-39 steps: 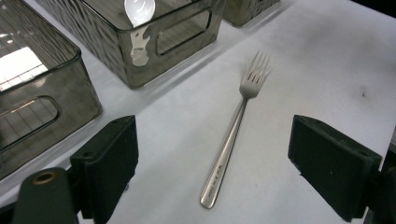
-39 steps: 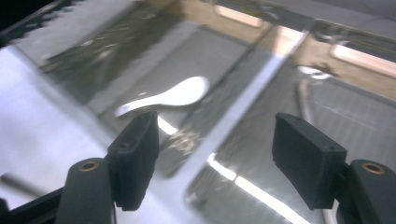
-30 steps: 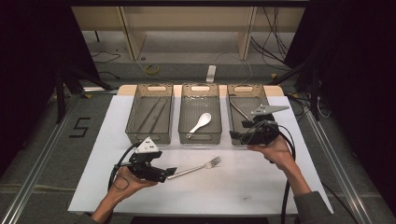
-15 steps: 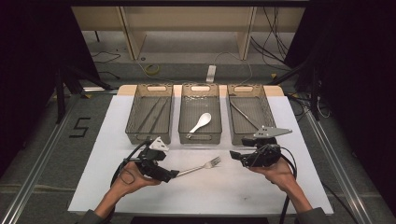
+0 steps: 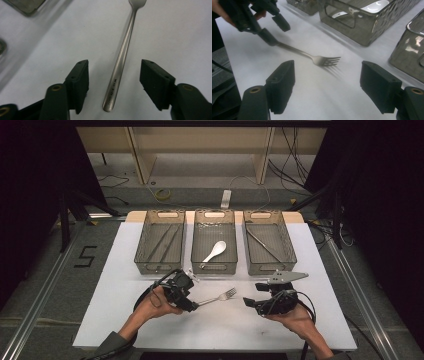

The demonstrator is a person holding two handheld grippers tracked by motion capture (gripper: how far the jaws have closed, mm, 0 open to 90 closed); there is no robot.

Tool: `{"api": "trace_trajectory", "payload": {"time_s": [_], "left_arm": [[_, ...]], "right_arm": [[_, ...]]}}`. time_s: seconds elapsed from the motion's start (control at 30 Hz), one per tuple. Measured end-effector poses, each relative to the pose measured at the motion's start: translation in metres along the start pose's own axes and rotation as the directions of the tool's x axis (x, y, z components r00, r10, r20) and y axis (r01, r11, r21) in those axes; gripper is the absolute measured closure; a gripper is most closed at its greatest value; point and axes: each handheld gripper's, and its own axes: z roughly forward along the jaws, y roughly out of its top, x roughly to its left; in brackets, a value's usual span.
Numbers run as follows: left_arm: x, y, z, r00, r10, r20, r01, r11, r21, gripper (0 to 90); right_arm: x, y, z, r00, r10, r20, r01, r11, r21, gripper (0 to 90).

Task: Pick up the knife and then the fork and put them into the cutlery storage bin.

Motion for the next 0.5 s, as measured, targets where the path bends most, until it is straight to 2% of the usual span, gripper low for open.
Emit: {"api": "trace_trajectory", "payload": {"time_s": [0.17,0.4,0.5], "left_arm": [[0.0,0.006,0.007,0.9997,0.013,0.022,-0.014,0.9991,0.041,51.4],[-0.002,0.01,0.012,0.9993,0.023,0.028,-0.024,0.9979,0.061,60.1],[-0.002,0.011,0.015,0.999,0.041,0.018,-0.043,0.9961,0.077,62.1]], "right_arm": [[0.003,-0.004,0.001,0.9999,-0.003,-0.012,0.003,1.0,0.012,29.1],[0.004,-0.005,0.004,0.9998,-0.005,-0.018,0.005,1.0,0.024,29.2],[0.005,-0.005,0.004,0.9998,-0.006,-0.021,0.007,1.0,0.03,29.2]]}}
